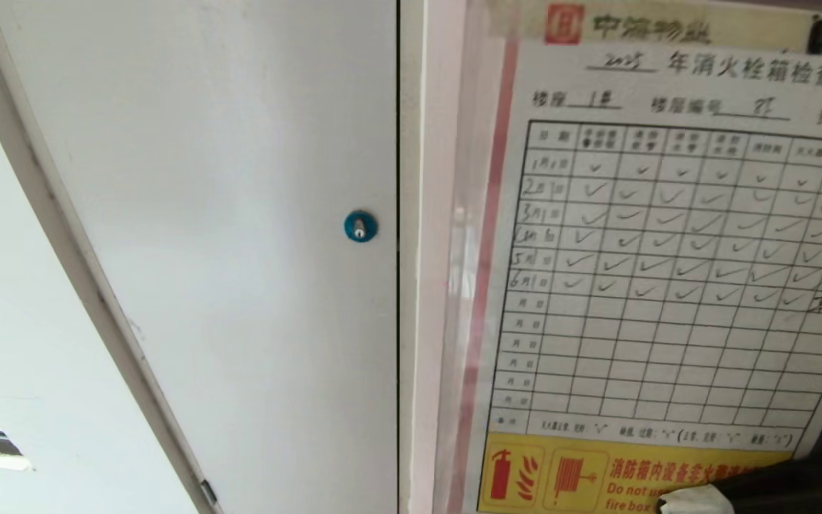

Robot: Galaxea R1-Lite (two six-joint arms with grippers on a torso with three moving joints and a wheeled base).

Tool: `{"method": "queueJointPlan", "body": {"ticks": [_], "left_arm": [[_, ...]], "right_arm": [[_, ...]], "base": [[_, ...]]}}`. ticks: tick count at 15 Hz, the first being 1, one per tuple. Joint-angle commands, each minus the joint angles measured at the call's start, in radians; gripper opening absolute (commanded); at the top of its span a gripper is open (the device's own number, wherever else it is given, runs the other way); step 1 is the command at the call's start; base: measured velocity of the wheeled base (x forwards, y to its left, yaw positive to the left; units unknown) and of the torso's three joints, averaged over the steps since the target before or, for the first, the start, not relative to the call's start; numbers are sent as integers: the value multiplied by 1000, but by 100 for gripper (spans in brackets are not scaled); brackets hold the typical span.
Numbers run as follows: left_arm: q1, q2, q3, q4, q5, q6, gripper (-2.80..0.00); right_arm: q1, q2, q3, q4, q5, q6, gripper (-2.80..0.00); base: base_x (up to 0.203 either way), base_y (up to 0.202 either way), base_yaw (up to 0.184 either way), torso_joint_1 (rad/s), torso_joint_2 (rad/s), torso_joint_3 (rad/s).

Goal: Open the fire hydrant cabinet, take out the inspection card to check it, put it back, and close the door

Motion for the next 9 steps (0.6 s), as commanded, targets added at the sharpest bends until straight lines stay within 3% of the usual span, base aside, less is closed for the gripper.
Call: {"method": "queueJointPlan", "body": {"ticks": [1,9], "left_arm": [[0,0,12,-1,0,0,-280],[0,0,12,-1,0,0,-280]], "right_arm": [[39,72,7,-13,5,-2,-280],[85,146,9,-37,4,2,-280]], "base": [[0,0,0,0,0,0],[0,0,0,0,0,0]]}}
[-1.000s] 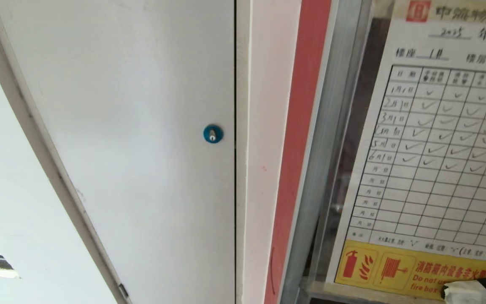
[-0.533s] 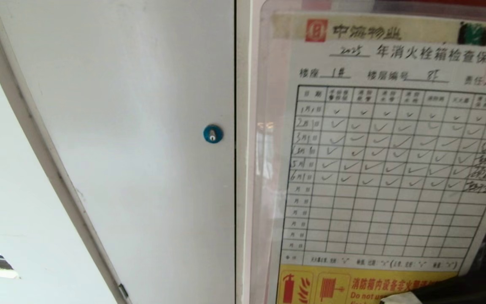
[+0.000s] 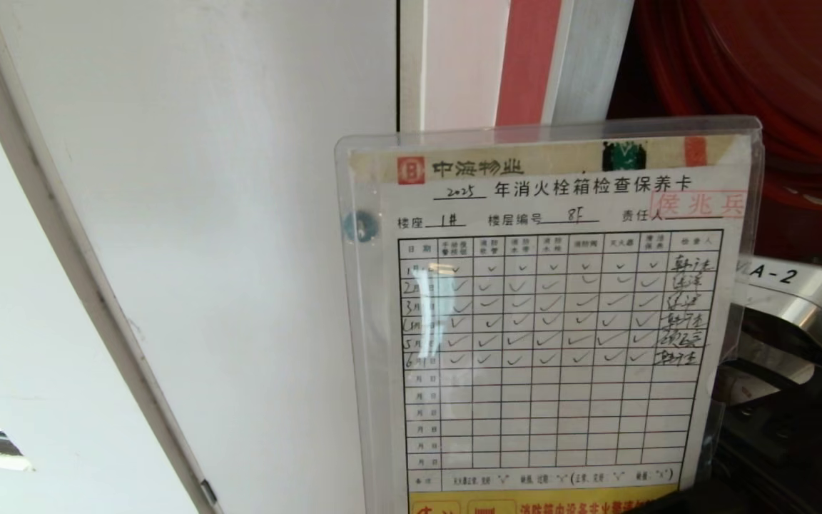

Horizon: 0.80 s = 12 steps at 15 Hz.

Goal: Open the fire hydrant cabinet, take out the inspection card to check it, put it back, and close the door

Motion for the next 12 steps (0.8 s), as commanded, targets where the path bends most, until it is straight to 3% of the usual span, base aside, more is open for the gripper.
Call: {"method": "queueJointPlan", "body": {"ticks": [1,12], "left_arm": [[0,0,12,-1,0,0,-280],[0,0,12,-1,0,0,-280]], "right_arm": [[16,23,-1,-2,6,0,-280],[29,31,-4,-15,7,40,-280]], "base": [[0,0,0,0,0,0],[0,0,0,0,0,0]]}}
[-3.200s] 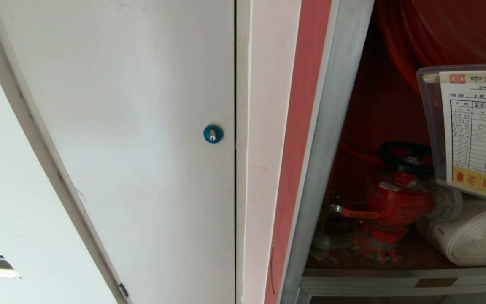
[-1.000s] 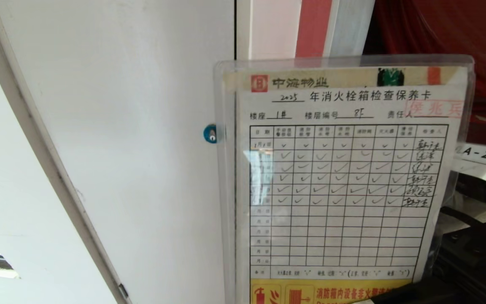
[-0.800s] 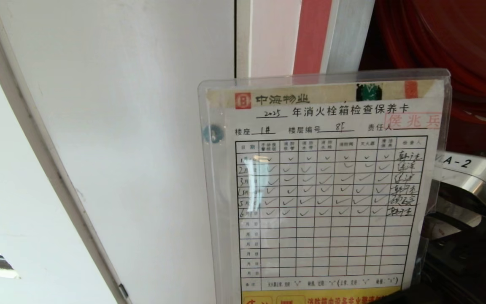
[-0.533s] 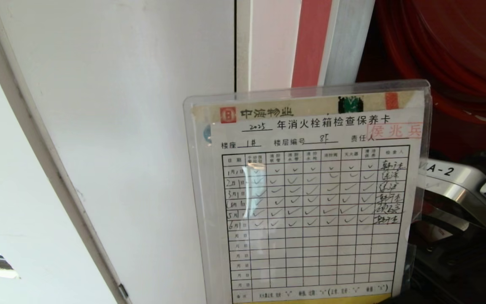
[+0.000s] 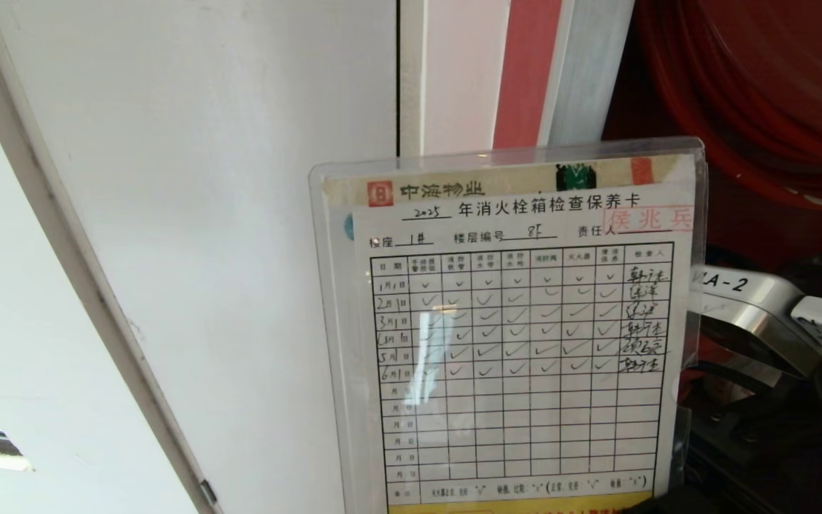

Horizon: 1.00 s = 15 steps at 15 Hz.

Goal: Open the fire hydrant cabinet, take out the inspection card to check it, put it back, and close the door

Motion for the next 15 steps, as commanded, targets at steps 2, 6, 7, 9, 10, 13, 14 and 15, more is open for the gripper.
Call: {"method": "queueJointPlan", "body": {"ticks": [2,6,7,9,10,13,14,15], "left_arm": [[0,0,12,0,0,0,-280],[0,0,12,-1,0,0,-280],[0,0,12,-1,0,0,-280],[0,0,12,-1,0,0,-280],[0,0,12,-1,0,0,-280],[0,0,12,-1,0,0,-280],[0,0,12,-1,0,0,-280],[0,0,12,-1,0,0,-280]], "right_arm": [[0,0,-2,-2,6,6,-280],[2,-2,-9,-27,7,61,-280],[2,-2,-16,-28,7,89,-280],[9,-4,-37,-29,10,155,-280],[15,-5,-39,-30,11,168,-280],[42,-11,-37,-32,11,184,-280],[46,-16,-37,-31,10,184,-280],[46,-16,-36,-31,10,182,-280]], "base": [[0,0,0,0,0,0],[0,0,0,0,0,0],[0,0,0,0,0,0],[0,0,0,0,0,0],[0,0,0,0,0,0],[0,0,0,0,0,0],[0,0,0,0,0,0],[0,0,0,0,0,0]]}}
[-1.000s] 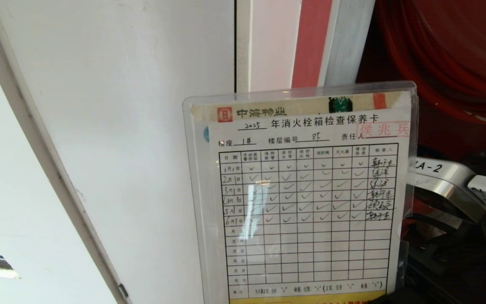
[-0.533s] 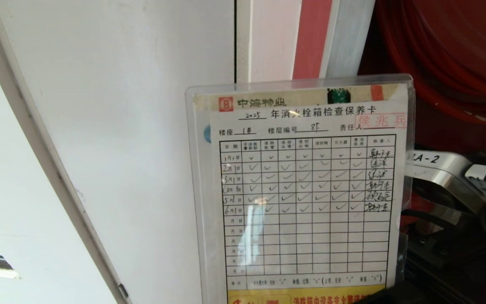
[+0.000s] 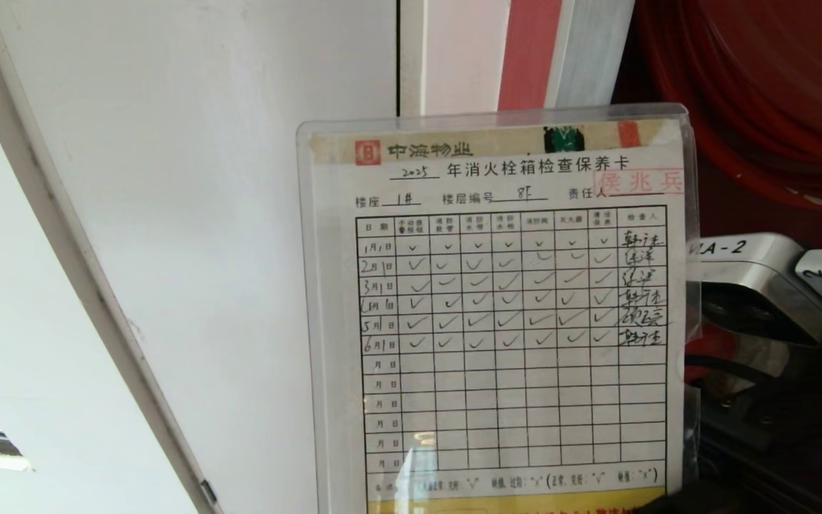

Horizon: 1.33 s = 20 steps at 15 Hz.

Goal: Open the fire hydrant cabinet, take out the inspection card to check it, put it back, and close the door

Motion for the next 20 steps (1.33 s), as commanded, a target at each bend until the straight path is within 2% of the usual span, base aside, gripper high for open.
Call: {"method": "queueJointPlan", "body": {"ticks": [1,7,17,20], "left_arm": [[0,0,12,-1,0,0,-280],[0,0,12,-1,0,0,-280],[0,0,12,-1,0,0,-280],[0,0,12,-1,0,0,-280]], "right_arm": [[5,-10,5,-2,5,-3,-280],[5,-43,70,-3,-8,-197,-280],[5,-101,96,-2,-50,-214,-280],[23,-107,115,0,-52,-252,-280]], "base": [[0,0,0,0,0,0],[0,0,0,0,0,0],[0,0,0,0,0,0],[0,0,0,0,0,0]]}}
